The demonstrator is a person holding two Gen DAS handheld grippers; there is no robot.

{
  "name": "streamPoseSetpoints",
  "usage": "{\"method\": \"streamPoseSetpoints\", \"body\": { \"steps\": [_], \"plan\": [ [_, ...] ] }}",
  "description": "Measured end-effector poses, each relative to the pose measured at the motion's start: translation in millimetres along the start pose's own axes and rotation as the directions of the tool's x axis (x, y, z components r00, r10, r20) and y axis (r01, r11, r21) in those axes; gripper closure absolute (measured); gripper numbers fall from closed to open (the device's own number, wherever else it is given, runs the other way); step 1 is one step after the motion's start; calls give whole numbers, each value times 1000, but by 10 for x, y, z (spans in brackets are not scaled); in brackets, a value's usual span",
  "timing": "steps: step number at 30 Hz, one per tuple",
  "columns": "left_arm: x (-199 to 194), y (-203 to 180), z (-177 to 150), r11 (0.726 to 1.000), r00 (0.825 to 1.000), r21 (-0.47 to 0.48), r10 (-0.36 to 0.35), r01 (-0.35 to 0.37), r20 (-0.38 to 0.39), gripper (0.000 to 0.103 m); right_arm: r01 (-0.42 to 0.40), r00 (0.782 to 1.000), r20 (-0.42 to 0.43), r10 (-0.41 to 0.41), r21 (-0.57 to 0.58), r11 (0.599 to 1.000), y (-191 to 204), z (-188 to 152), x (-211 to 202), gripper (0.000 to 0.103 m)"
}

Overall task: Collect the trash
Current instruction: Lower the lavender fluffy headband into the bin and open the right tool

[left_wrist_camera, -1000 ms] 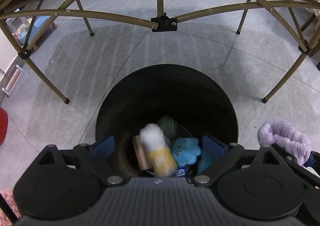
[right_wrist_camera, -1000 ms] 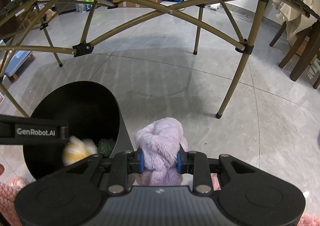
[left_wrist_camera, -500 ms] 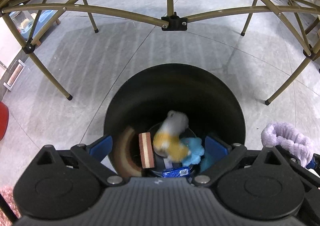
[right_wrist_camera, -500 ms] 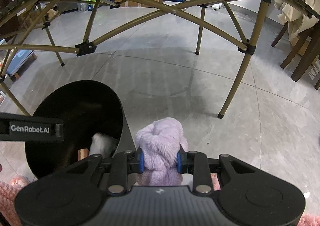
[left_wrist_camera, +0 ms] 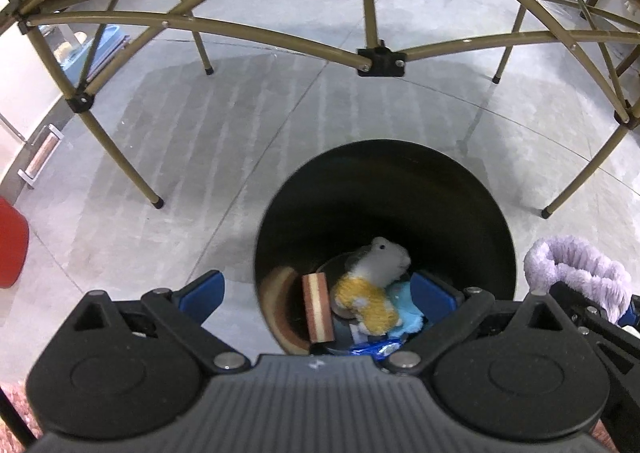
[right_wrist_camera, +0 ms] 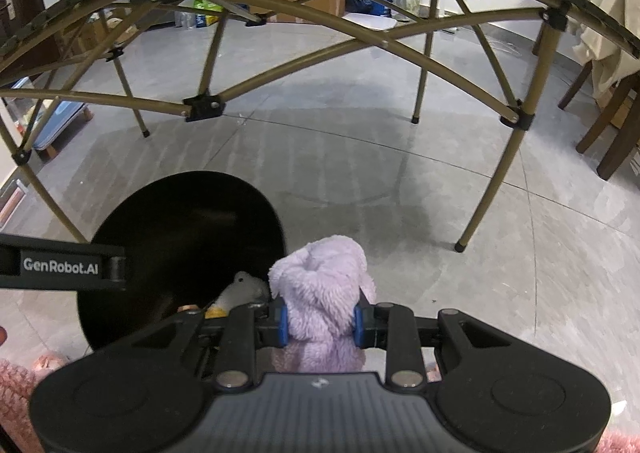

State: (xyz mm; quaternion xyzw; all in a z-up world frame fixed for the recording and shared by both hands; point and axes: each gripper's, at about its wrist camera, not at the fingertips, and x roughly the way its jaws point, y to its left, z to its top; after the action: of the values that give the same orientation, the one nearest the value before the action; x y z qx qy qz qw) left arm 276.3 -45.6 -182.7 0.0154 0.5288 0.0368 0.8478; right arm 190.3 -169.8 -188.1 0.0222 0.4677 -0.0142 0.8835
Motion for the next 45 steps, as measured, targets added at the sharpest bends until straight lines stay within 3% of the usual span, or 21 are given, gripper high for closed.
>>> {"method": "streamPoseSetpoints", "body": {
  "steps": [19, 37, 45],
  "plan": [
    [-98, 566, -92, 998, 999, -39, 43, -43, 0, 2, -77, 997, -14, 76, -77, 994, 653, 146, -2, 75],
    [-15, 1136, -192, 986, 993, -124, 109, -114, -42, 2, -115, 990, -95, 105, -108, 988, 1195, 204, 339, 75],
    [25, 1205, -210, 983, 991, -133, 118, -125, -58, 2, -117, 986, -134, 103, -106, 987, 1317, 193, 500, 75]
  ]
}}
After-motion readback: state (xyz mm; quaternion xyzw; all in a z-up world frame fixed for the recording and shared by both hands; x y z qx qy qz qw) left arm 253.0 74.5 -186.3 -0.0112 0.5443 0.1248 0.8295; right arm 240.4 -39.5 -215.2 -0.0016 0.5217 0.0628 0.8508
